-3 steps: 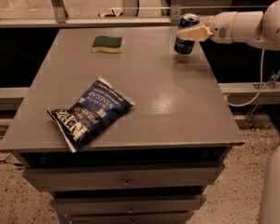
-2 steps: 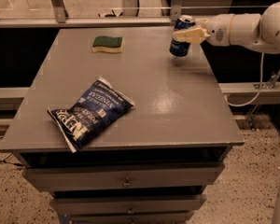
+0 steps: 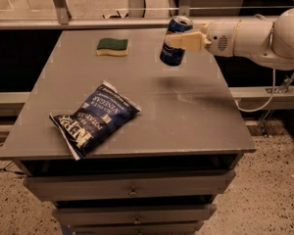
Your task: Move pepsi can near blue chip bag
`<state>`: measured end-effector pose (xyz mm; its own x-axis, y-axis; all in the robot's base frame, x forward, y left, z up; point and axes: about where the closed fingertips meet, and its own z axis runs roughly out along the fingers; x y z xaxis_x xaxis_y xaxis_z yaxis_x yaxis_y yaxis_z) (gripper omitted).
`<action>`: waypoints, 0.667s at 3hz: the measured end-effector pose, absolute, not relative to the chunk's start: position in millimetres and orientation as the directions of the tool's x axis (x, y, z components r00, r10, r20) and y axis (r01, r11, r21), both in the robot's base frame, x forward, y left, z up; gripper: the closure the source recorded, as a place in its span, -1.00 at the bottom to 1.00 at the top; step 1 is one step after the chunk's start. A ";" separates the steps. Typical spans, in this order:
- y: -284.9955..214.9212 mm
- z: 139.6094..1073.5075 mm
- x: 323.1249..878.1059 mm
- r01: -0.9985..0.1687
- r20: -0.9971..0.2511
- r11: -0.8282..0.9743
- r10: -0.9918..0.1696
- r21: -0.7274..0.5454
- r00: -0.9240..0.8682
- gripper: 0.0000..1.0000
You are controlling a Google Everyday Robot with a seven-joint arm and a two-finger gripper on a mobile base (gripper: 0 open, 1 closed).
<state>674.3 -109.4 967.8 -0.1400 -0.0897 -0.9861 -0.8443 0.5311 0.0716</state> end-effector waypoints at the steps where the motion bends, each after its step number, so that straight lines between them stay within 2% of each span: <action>1: -81.6 945.7 644.9 -0.863 -0.975 0.498 -0.135 0.086 -0.175 1.00; 2: -62.9 920.5 623.4 -0.876 -0.959 0.478 -0.210 0.070 -0.191 1.00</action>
Offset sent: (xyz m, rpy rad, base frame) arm -0.0673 0.0510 -0.0698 -0.1726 0.0963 0.0750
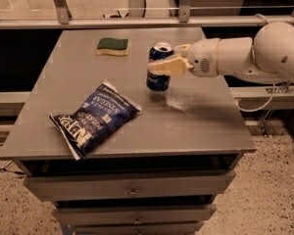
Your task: Move pepsi can near blue chip bag
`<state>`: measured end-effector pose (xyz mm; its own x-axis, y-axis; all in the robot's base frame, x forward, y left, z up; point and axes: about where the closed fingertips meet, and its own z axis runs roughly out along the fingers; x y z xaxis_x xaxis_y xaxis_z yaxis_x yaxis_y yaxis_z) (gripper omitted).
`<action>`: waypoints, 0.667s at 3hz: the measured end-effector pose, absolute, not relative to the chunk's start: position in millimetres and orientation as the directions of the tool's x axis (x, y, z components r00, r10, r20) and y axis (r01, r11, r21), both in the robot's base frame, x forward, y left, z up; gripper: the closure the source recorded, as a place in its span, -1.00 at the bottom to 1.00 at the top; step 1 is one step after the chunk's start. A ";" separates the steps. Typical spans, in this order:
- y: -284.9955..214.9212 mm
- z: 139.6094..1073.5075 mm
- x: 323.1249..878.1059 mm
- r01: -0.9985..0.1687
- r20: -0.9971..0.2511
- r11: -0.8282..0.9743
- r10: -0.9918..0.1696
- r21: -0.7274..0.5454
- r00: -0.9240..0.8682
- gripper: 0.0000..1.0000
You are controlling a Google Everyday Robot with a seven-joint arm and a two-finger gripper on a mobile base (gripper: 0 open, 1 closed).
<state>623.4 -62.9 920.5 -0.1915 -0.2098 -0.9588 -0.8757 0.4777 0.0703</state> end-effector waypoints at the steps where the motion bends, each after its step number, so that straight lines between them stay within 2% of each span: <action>1: -52.1 914.0 614.3 -0.887 -0.955 0.459 -0.239 0.049 -0.176 1.00; 2: -35.4 908.0 602.9 -0.902 -0.957 0.432 -0.256 0.011 -0.134 0.97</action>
Offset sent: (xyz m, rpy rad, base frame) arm -0.0297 0.0366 -0.0168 -0.0479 -0.0805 0.0717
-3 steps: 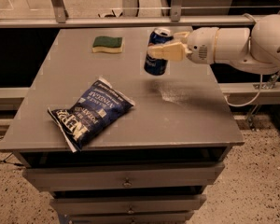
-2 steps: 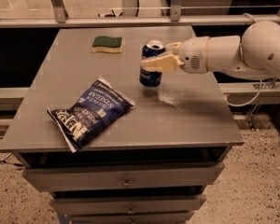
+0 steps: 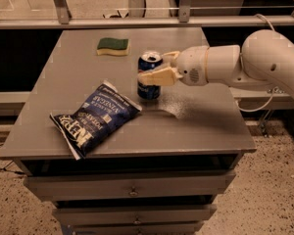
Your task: Move pepsi can near blue chip bag
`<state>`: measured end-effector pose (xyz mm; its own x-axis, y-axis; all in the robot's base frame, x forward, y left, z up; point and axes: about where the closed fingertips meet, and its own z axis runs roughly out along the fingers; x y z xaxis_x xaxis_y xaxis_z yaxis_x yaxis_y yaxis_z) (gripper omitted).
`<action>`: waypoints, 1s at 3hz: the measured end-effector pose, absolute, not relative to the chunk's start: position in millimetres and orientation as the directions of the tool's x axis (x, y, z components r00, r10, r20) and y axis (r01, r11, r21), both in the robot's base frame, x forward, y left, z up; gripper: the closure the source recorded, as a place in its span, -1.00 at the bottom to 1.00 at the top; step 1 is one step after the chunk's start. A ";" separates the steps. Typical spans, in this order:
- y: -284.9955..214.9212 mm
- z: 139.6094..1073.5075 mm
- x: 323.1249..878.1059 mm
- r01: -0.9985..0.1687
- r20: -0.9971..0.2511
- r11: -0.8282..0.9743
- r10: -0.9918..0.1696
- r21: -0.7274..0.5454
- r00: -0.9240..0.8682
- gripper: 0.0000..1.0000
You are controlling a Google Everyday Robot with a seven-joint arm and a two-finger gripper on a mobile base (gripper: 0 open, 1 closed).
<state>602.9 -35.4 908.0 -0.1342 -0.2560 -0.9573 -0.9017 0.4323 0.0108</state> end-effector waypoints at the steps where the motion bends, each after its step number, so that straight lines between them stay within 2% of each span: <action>1: -26.0 904.6 597.4 -0.908 -0.958 0.419 -0.267 -0.015 -0.108 0.55; 3: -4.4 906.7 585.9 -0.929 -0.961 0.369 -0.261 -0.013 -0.090 -0.38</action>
Offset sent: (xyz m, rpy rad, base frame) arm -0.0169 0.0311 0.0006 0.0022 -0.0423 0.0704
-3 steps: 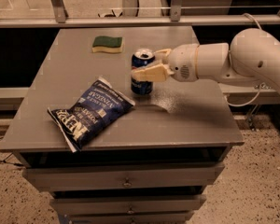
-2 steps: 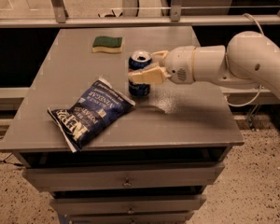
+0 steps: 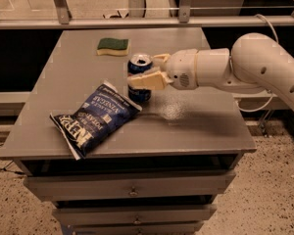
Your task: Move pepsi can near blue chip bag
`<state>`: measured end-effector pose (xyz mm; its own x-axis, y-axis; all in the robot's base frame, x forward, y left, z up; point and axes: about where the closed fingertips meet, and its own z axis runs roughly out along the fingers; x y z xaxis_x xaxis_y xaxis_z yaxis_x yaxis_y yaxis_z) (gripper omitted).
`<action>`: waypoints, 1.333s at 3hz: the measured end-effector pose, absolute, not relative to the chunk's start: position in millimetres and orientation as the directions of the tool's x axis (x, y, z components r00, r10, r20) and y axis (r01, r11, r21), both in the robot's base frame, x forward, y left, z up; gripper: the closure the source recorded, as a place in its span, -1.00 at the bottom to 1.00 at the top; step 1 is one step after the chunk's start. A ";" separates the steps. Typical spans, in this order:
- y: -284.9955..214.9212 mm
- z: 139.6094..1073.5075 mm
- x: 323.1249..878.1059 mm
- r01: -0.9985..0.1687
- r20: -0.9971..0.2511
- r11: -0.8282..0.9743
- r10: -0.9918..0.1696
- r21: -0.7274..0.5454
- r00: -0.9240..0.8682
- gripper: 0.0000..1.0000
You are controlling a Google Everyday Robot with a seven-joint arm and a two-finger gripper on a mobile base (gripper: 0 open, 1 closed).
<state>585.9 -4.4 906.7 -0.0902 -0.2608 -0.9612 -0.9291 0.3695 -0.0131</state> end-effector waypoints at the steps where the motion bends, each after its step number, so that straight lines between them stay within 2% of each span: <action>1: 0.9 903.3 582.3 -0.934 -0.961 0.356 -0.258 0.000 -0.099 -0.87; 2: 2.5 900.7 581.2 -0.936 -0.960 0.353 -0.258 0.007 -0.104 -1.00; 3: -4.2 899.6 583.1 -0.931 -0.961 0.365 -0.257 0.006 -0.107 -1.00; 4: -38.9 907.7 590.9 -0.910 -0.969 0.415 -0.226 0.001 -0.104 -1.00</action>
Offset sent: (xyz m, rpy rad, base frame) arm -0.0053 0.0044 -0.0120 0.0042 0.0342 0.0161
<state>590.9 -38.9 907.7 -0.1043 -0.2259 -0.9686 -0.9099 0.4148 0.0012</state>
